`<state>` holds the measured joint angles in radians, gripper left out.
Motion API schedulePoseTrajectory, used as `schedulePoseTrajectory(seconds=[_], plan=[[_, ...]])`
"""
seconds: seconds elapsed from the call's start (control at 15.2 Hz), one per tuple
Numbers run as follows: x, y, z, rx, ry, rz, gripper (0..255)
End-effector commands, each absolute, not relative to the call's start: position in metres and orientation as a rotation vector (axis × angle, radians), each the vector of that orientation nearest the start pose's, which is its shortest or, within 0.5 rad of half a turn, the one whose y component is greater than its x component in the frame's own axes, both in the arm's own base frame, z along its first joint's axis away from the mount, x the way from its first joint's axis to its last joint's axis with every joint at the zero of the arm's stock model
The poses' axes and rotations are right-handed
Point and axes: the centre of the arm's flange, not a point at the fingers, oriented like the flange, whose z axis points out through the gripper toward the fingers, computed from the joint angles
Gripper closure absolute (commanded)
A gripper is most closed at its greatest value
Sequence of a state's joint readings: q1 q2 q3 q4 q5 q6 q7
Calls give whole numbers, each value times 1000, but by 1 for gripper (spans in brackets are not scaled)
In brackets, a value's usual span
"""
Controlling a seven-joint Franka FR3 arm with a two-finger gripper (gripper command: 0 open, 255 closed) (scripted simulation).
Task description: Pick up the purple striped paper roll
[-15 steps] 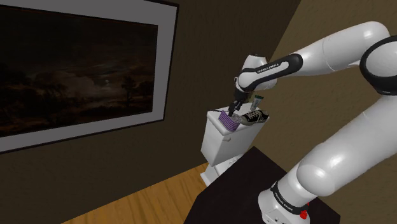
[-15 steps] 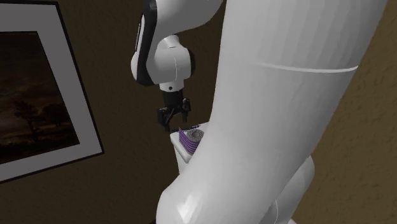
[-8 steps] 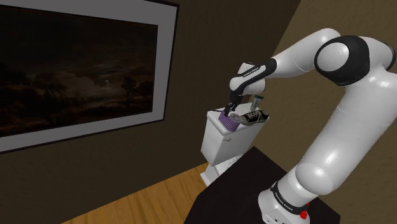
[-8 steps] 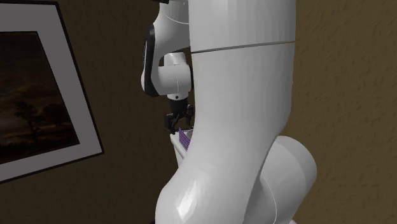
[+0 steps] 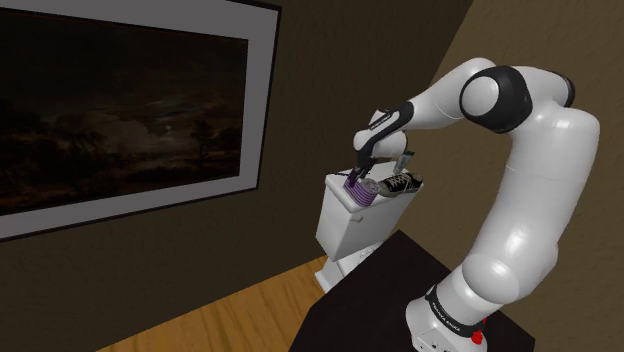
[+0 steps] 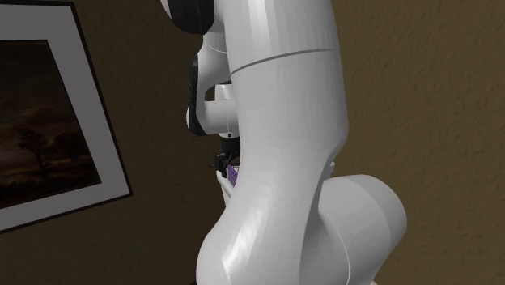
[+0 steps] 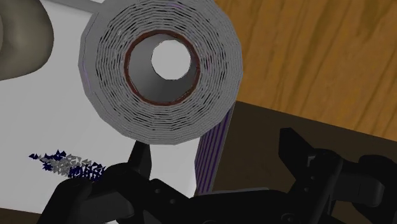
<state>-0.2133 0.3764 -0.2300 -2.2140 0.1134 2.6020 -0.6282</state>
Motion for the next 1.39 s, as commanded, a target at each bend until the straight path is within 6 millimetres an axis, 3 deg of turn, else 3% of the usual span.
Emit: schedulePoseTrajectory(seconds=[0.0,0.2,0.26,0.86,1.32], plan=[[500,-242,201,-3171,-166,-15,0],[500,-242,193,-3171,-166,-15,0],[500,-242,193,-3171,-166,-15,255],[500,-242,193,-3171,-166,-15,255],[500,-242,230,-3171,-166,-15,255]])
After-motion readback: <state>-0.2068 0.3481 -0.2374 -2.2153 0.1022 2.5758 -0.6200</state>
